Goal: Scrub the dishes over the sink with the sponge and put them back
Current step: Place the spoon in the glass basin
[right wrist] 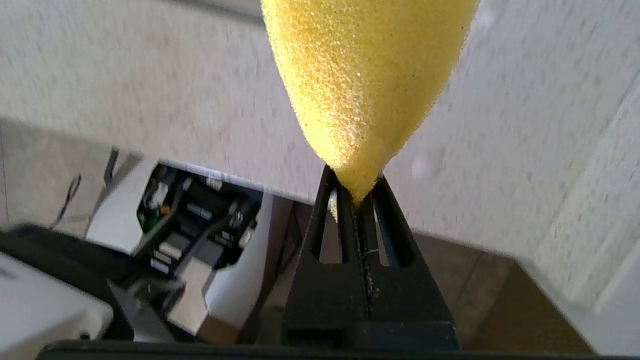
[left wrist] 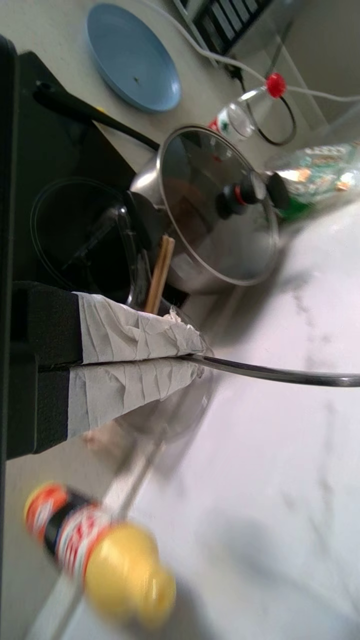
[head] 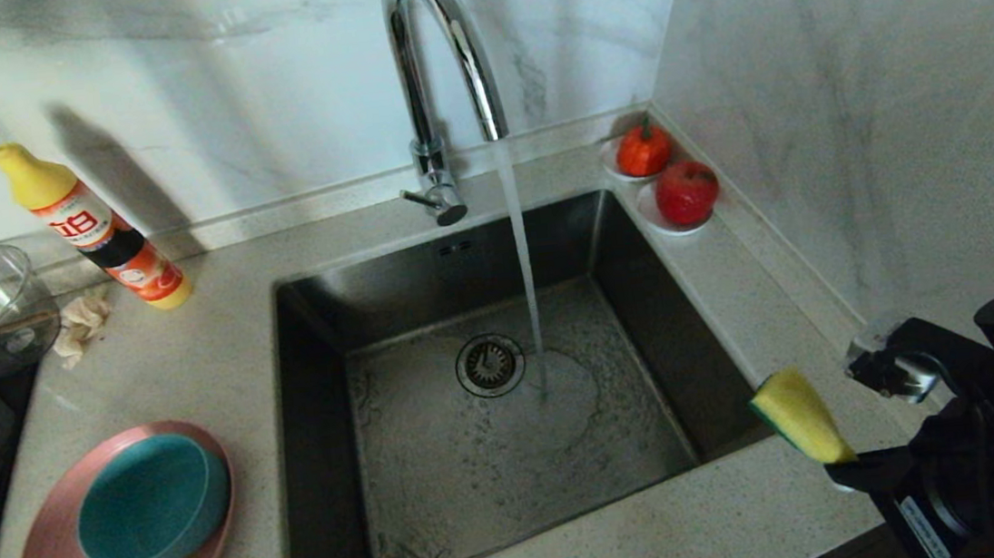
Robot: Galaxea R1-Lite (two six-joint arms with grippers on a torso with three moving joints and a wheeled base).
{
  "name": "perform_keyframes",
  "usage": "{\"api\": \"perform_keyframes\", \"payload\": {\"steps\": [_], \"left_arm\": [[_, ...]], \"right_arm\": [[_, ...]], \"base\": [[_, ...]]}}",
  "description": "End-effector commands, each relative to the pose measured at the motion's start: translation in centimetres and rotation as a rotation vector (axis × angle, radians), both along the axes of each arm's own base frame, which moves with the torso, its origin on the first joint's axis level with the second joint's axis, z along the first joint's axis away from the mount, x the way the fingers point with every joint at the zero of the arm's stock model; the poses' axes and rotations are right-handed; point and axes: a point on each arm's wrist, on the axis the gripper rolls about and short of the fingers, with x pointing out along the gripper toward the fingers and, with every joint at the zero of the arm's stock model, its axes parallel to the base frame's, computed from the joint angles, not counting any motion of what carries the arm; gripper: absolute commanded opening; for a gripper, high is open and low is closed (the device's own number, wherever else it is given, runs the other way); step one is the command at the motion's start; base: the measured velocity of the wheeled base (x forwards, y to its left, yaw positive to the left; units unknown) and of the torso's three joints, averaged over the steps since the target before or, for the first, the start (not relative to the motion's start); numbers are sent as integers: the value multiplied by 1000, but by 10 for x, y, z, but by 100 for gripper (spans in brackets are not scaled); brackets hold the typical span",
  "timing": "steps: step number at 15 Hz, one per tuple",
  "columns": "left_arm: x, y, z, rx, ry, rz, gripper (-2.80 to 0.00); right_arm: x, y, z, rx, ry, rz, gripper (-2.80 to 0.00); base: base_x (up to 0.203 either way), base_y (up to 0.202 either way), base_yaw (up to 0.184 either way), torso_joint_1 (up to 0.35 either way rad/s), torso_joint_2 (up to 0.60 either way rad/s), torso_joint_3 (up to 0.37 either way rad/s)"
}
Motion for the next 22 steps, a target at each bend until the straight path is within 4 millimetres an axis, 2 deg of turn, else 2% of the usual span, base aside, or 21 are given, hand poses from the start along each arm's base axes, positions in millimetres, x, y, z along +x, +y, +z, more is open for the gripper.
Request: {"api": "perform_keyframes", "payload": {"steps": [1,5,9,15,19,22], "left_arm": [[17,13,-13,-11,49,19,-280],[37,42,-29,-18,76,64,-280],[42,60,-40,-29,104,49,-280],[66,84,-69,-89,115,19,-280],[80,100,-80,-79,62,18,-280],[84,103,-84,-80,64,0,-280]], "right_arm": [[4,3,-3,-5,2,3,-280],[7,5,-6,-11,16,1,-280],[7,4,-7,-13,20,-1,-280],[9,5,-10,-22,34,-2,-280],[11,7,-13,-25,46,0,-280],[11,7,-12,-22,43,0,-280]], "base": [[0,0,0,0,0,0],[0,0,0,0,0,0],[0,0,0,0,0,0],[0,0,0,0,0,0],[0,0,0,0,0,0],[0,0,0,0,0,0]]}}
